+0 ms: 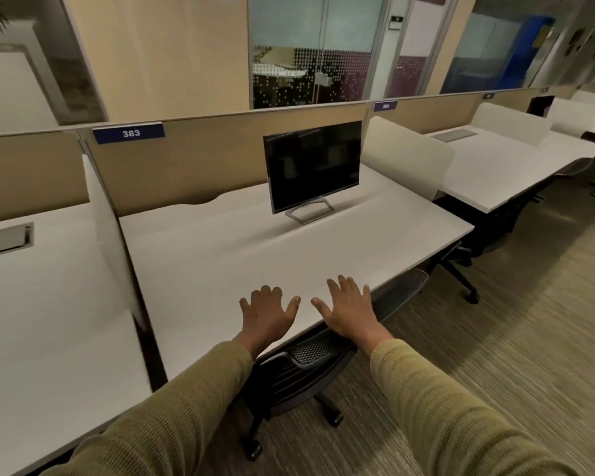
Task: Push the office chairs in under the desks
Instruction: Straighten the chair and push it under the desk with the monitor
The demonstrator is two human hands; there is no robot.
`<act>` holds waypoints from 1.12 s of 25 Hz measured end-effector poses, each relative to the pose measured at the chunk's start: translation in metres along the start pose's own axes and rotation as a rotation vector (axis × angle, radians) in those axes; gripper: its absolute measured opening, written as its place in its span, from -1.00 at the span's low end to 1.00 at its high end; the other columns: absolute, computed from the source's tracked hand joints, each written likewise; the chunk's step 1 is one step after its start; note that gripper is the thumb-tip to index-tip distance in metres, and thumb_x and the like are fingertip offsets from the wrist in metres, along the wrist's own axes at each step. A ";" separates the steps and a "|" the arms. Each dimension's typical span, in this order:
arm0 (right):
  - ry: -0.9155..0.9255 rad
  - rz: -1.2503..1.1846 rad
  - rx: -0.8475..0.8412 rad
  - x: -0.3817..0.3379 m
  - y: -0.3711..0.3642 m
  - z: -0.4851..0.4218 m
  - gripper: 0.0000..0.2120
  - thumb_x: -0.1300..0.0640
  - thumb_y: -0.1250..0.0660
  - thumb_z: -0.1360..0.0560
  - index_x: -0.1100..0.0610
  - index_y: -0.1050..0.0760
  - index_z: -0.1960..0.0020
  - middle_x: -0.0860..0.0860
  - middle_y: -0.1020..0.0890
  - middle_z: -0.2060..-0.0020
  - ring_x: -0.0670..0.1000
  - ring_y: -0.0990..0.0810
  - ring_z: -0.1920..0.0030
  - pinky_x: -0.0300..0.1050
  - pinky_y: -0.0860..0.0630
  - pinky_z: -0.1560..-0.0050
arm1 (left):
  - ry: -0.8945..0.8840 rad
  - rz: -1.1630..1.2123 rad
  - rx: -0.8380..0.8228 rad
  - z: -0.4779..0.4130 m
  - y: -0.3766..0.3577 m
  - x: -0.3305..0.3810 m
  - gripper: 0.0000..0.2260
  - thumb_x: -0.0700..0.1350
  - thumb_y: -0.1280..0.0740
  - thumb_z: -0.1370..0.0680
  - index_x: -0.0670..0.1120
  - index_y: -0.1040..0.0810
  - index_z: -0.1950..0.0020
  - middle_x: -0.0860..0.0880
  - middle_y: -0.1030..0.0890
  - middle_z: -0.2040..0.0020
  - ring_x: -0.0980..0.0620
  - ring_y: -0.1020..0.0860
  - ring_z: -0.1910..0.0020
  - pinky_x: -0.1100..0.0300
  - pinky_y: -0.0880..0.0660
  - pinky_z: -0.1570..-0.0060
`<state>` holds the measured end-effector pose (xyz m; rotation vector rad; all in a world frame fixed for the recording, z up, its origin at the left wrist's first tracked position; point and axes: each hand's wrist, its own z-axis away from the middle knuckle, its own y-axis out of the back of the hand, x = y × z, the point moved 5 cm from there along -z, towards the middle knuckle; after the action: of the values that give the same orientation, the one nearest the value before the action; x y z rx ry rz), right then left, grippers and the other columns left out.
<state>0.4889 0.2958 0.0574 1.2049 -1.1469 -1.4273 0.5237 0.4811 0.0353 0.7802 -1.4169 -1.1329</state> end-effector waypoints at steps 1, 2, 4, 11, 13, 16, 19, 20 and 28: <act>0.001 -0.004 -0.029 0.007 -0.005 -0.012 -0.28 -0.35 0.04 -0.63 0.08 -0.10 -0.62 0.16 -0.10 -0.62 0.18 0.00 -0.62 0.34 0.10 -0.54 | 0.029 -0.005 -0.012 -0.005 -0.004 0.002 -0.42 0.33 -0.01 -0.63 -0.05 -0.46 -0.39 -0.10 -0.47 -0.39 -0.15 -0.40 -0.39 -0.23 -0.19 -0.38; 0.014 -0.003 -0.060 0.011 -0.010 -0.024 -0.28 -0.36 0.04 -0.63 0.09 -0.11 -0.61 0.16 -0.12 -0.61 0.18 -0.02 -0.61 0.35 0.08 -0.54 | 0.053 -0.010 -0.021 -0.009 -0.008 0.005 -0.41 0.34 -0.01 -0.63 -0.05 -0.46 -0.40 -0.10 -0.47 -0.40 -0.15 -0.40 -0.39 -0.23 -0.20 -0.38; 0.068 -0.004 -0.118 0.018 -0.018 -0.047 -0.28 -0.37 0.04 -0.62 0.09 -0.17 -0.59 0.15 -0.19 -0.59 0.17 -0.09 -0.59 0.37 0.06 -0.52 | 0.107 -0.032 -0.045 -0.018 -0.016 0.011 -0.40 0.36 -0.01 -0.63 -0.05 -0.47 -0.39 -0.10 -0.48 -0.40 -0.15 -0.41 -0.39 -0.21 -0.22 -0.35; 0.113 0.200 -0.601 0.085 -0.042 -0.098 -0.25 -0.42 -0.01 -0.58 0.11 -0.36 -0.50 0.12 -0.43 -0.47 0.20 -0.38 -0.45 0.34 -0.14 -0.48 | 0.412 -0.111 -0.325 -0.003 -0.062 0.033 -0.27 0.46 0.05 -0.54 -0.02 -0.52 -0.36 -0.11 -0.53 -0.37 -0.17 -0.45 -0.34 -0.26 -0.21 -0.37; 0.095 0.222 -0.754 0.099 -0.048 -0.096 -0.21 -0.46 -0.05 -0.55 0.11 -0.38 -0.50 0.12 -0.38 -0.52 0.22 -0.35 -0.48 0.34 -0.18 -0.49 | 0.537 -0.076 -0.400 0.016 -0.073 0.036 -0.21 0.50 0.08 -0.49 -0.02 -0.54 -0.36 -0.10 -0.57 -0.35 -0.18 -0.49 -0.32 -0.32 -0.20 -0.39; 0.114 0.213 -0.786 0.109 -0.045 -0.085 -0.16 -0.51 -0.11 -0.48 0.03 -0.31 -0.55 0.08 -0.30 -0.57 0.24 -0.28 -0.53 0.39 -0.12 -0.50 | 0.679 -0.036 -0.357 0.040 -0.075 0.046 -0.14 0.55 0.08 -0.45 -0.02 -0.54 -0.37 -0.10 -0.58 -0.35 -0.19 -0.51 -0.32 -0.33 -0.21 -0.40; 0.106 0.266 -0.751 0.125 -0.037 -0.068 -0.08 -0.60 -0.08 -0.40 -0.07 -0.23 -0.58 0.06 -0.22 -0.60 0.26 -0.18 -0.57 0.51 0.06 -0.48 | 0.712 -0.040 -0.248 0.067 -0.081 0.068 -0.18 0.54 0.07 -0.46 -0.02 -0.61 -0.28 -0.09 -0.62 -0.27 -0.18 -0.54 -0.26 -0.27 -0.29 -0.35; 0.099 0.271 -0.738 0.132 -0.034 -0.061 -0.04 -0.63 -0.06 -0.37 -0.08 -0.22 -0.59 0.07 -0.21 -0.60 0.27 -0.16 -0.57 0.52 0.09 -0.46 | 0.708 -0.032 -0.203 0.076 -0.084 0.077 -0.21 0.52 0.06 -0.47 -0.03 -0.63 -0.22 -0.09 -0.64 -0.23 -0.17 -0.54 -0.24 -0.25 -0.31 -0.33; 0.195 0.258 -0.661 0.198 -0.016 0.020 0.10 -0.72 0.13 -0.28 -0.02 -0.31 -0.56 0.11 -0.34 -0.55 0.26 -0.29 -0.52 0.40 -0.10 -0.49 | 0.652 0.006 0.066 0.148 -0.097 0.159 -0.38 0.41 -0.03 -0.56 -0.06 -0.65 0.00 -0.08 -0.68 -0.03 -0.15 -0.59 -0.09 -0.08 -0.45 -0.19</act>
<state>0.4470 0.1055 0.0160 0.6796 -0.5902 -1.3052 0.3389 0.3342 0.0092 1.0712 -0.9059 -0.7266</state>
